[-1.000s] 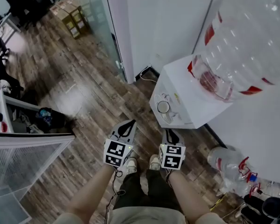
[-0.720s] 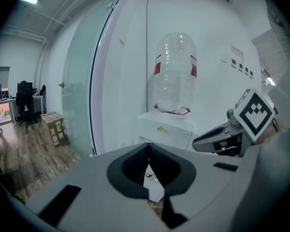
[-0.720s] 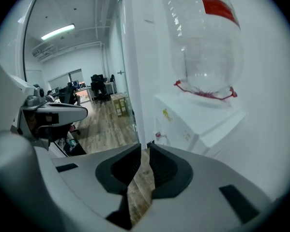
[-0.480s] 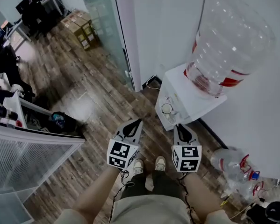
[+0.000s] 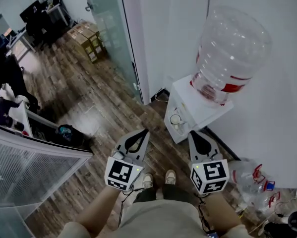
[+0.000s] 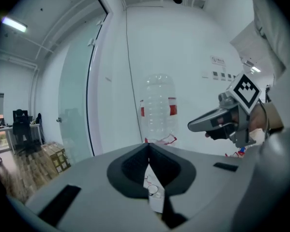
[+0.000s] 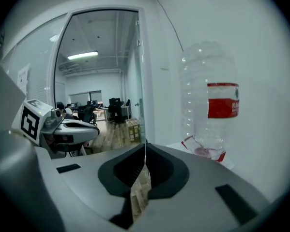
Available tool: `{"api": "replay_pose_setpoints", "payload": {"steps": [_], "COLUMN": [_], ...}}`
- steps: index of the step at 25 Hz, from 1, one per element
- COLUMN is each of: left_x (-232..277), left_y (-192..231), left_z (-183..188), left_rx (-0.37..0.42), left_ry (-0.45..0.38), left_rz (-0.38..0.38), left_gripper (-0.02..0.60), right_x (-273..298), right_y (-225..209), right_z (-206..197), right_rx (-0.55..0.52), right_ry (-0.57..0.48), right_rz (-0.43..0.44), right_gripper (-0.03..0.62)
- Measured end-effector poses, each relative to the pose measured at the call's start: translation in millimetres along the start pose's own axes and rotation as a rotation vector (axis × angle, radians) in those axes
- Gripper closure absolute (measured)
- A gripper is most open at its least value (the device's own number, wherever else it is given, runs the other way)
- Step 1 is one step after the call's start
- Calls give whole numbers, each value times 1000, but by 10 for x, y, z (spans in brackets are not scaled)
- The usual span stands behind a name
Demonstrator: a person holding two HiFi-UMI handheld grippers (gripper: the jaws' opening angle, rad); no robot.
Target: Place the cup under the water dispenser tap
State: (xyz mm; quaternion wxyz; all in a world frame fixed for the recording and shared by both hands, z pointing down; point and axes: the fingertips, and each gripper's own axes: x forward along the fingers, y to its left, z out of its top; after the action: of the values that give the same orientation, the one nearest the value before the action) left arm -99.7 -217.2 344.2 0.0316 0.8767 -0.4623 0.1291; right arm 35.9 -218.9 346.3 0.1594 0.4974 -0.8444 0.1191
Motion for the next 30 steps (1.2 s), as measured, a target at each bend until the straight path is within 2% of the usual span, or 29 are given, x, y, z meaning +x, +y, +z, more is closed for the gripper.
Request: {"api": "replay_pose_setpoints", "payload": {"steps": [3,10,15,18,30], "left_x": [-142,-430,-527,-583,-654], "left_y": [-54,-134,-198,-243,-323], "left_z": [198,612,854,952,1115], "left_rx": [18,30,33,57,54], "left_ry": [-34,-92,-140,-157,-176], "left_rz": [-1,5,10,15,19], "left_gripper": [577,575,575,575,575], "right_x": [-196,-621,-842,-912,-1083], "right_y": [53,193,333,388,344], "right_z": [210,689,945,1057,1268], "right_rx": [-82,-104,-191,-193,-218], "right_ry": [-37,-127,-183,-212,-258], "right_rz": [8,57,96,114,109], "right_gripper": [586,586,588,588,588]}}
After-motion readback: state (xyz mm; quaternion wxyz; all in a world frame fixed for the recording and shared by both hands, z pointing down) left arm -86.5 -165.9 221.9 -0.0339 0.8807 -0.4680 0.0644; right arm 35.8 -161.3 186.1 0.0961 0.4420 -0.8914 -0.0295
